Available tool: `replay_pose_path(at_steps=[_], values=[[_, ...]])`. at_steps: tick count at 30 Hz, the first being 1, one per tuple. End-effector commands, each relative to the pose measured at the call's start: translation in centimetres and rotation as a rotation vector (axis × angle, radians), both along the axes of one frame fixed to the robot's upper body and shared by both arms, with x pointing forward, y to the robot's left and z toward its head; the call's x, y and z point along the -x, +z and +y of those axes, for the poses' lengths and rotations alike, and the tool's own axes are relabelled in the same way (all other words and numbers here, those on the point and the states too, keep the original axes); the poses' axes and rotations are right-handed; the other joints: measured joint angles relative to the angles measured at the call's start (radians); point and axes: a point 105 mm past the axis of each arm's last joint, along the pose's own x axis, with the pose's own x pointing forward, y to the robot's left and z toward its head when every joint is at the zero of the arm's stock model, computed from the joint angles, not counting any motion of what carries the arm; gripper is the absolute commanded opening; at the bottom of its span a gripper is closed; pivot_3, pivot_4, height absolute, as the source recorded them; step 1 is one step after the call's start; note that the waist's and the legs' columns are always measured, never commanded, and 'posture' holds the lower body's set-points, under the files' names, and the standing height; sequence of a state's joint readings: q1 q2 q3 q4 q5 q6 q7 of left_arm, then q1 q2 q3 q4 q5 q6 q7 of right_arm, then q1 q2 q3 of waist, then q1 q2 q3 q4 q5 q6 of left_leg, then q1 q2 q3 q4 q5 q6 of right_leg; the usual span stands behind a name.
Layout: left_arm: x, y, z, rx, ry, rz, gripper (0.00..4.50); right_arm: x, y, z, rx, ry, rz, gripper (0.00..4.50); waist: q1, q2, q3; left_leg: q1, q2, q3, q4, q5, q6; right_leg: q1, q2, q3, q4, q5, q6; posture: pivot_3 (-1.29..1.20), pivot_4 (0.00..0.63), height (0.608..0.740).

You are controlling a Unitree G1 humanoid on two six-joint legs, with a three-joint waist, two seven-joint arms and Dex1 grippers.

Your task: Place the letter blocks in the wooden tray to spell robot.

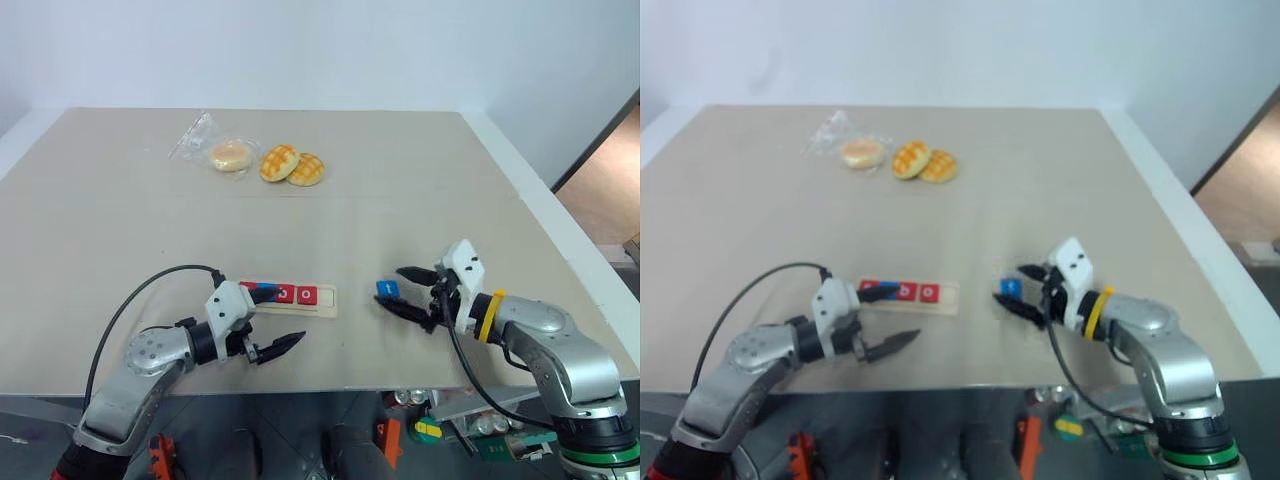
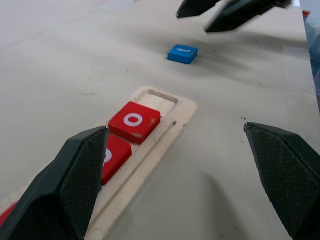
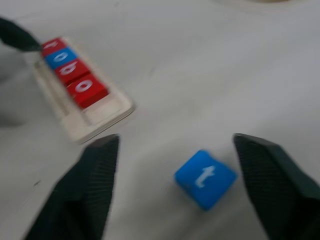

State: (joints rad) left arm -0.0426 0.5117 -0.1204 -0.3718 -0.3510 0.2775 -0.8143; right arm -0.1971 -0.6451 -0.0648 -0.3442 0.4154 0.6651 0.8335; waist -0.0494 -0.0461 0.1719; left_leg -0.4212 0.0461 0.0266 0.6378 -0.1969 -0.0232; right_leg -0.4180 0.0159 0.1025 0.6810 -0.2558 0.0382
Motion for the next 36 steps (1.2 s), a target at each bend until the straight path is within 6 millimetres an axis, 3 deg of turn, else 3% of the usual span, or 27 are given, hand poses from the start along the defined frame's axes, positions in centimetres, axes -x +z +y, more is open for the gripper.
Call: replay_pose_path(at_steps=[1,12,16,17,19,36], values=[[0.9,1.3,-0.8,0.023,-0.071,-0.058,4.50,0.0,0.8,0.3,0.044,0.091,-0.054,4.45,0.000,0.000,0.000,0.000,0.000,0.000,0.000,0.000,0.000,0.000,0.000,0.000,0.000,0.000,0.000,0.00,0.150,0.740],[2.1,1.1,-1.6,-0.034,-0.270,-0.042,4.50,-3.9,-0.1,-1.4,0.197,0.268,-0.041,4.45,0.000,0.000,0.000,0.001,0.000,0.001,0.001,0.001,0.001,0.000,0.000,0.000,0.000,0.001,-0.001,0.00,0.150,0.740],[2.0,1.2,-1.5,-0.042,-0.268,-0.051,4.50,-4.4,-1.0,-1.8,0.222,0.299,-0.024,4.45,0.001,0.000,0.000,0.000,0.000,0.001,0.000,0.001,0.001,0.000,0.000,0.000,0.000,0.001,-0.001,0.00,0.150,0.740],[2.1,1.1,-1.4,-0.043,-0.262,-0.051,4.50,-4.5,-1.4,-1.9,0.221,0.302,-0.014,4.21,0.001,0.000,0.000,0.000,0.000,0.001,0.000,0.001,0.001,0.000,0.000,0.000,0.000,0.001,-0.001,0.00,0.150,0.740],[2.1,1.0,-1.3,-0.043,-0.252,-0.049,4.50,-4.7,-1.8,-1.9,0.209,0.300,-0.006,4.21,0.001,0.000,0.000,0.000,0.000,0.000,0.000,0.001,0.001,0.000,0.000,0.000,0.000,0.000,0.000,0.00,0.150,0.740],[2.2,0.8,-1.1,-0.039,-0.212,-0.046,4.50,-1.1,-2.7,-0.5,0.143,0.268,0.026,4.21,0.001,0.001,0.000,0.002,0.000,0.000,0.001,0.001,0.001,0.002,0.000,0.000,0.000,0.001,-0.001,0.00,0.150,0.740]])
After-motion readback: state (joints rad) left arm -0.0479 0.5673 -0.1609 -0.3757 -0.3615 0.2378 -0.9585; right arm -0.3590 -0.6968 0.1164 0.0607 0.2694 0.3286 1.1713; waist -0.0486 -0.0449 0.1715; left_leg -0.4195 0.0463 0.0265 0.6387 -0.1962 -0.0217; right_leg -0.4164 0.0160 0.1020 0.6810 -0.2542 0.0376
